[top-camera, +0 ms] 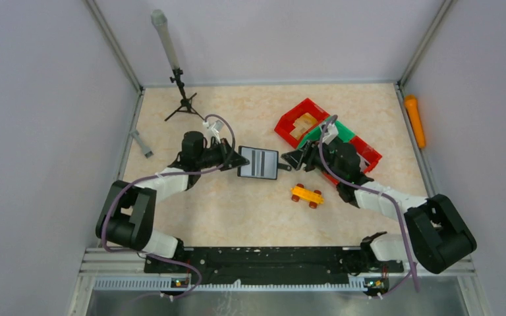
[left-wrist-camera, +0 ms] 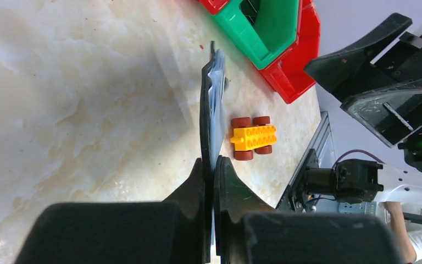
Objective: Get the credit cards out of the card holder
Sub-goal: Remove the credit card from the card holder.
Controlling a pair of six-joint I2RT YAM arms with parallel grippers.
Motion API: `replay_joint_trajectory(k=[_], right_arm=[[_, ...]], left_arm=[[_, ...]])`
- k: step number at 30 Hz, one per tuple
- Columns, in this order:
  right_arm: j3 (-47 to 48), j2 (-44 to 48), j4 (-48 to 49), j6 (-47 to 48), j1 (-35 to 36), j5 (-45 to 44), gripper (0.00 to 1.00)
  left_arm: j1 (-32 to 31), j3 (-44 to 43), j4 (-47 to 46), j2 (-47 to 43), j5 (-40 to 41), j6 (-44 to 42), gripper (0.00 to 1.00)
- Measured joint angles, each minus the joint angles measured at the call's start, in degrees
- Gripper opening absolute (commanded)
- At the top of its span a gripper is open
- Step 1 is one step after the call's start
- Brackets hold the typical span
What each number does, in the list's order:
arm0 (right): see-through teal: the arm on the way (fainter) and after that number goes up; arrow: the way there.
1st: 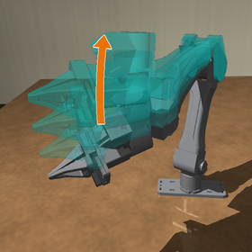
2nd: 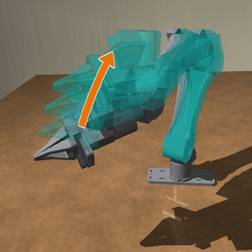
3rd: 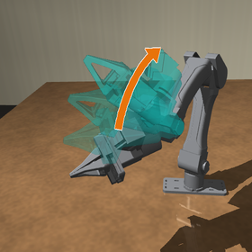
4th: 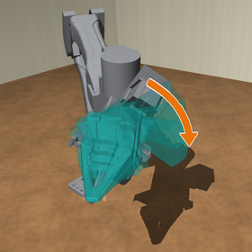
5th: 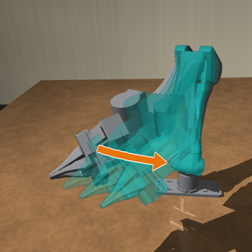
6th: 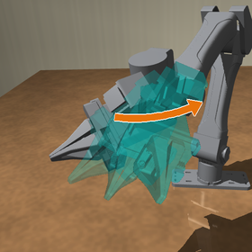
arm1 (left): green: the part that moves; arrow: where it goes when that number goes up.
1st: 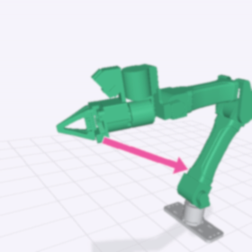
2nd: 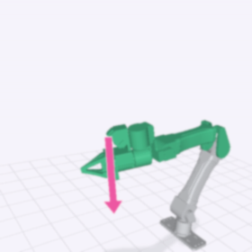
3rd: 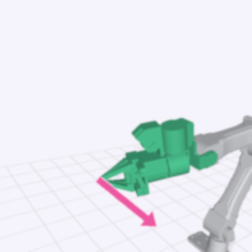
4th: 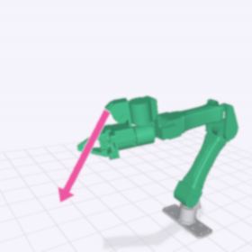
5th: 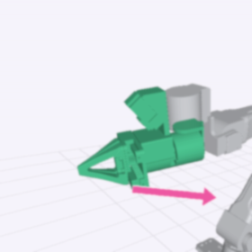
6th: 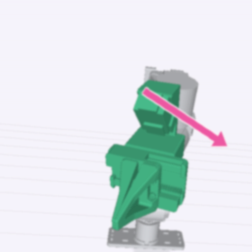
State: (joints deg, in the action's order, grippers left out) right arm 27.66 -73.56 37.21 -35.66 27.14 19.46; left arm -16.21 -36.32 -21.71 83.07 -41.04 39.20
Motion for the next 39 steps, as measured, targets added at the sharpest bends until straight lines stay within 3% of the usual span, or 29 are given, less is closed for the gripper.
replay_joint_trajectory(k=[8, 14, 17, 24, 30, 39], right_arm=[[2.19, -4.31, -1.27, 5.29, 5.35, 0.81, 0.32], [3.21, -9.16, -0.85, 5.66, 6.12, 3.02, 0.26], [3.21, -9.33, -0.76, 5.79, 6.12, 2.78, 0.18], [3.21, -9.31, -0.81, 6.01, 6.01, 1.16, 0.15], [3.17, -9.35, 1.99, 3.43, 4.13, 4.37, 0.16], [2.12, -9.38, 7.34, -0.68, 1.42, 9.33, 0.18]], left_arm=[[-0.31, -0.96, -2.71, 4.55, -3.06, 1.31, 0.01], [-1.81, -0.26, -10.84, 4.66, -3.98, 5.99, 0.0], [-2.43, -0.33, -13.09, 4.74, -3.26, 9.29, 0.0], [-3.19, 0.31, -20.98, 7.1, -1.55, 12.22, 0.0], [-6.03, 0.52, -32.48, 11.93, -4.83, 15.1, 0.0], [-7.08, 0.52, -37.03, 12.33, -5.97, 15.1, 0.0]])
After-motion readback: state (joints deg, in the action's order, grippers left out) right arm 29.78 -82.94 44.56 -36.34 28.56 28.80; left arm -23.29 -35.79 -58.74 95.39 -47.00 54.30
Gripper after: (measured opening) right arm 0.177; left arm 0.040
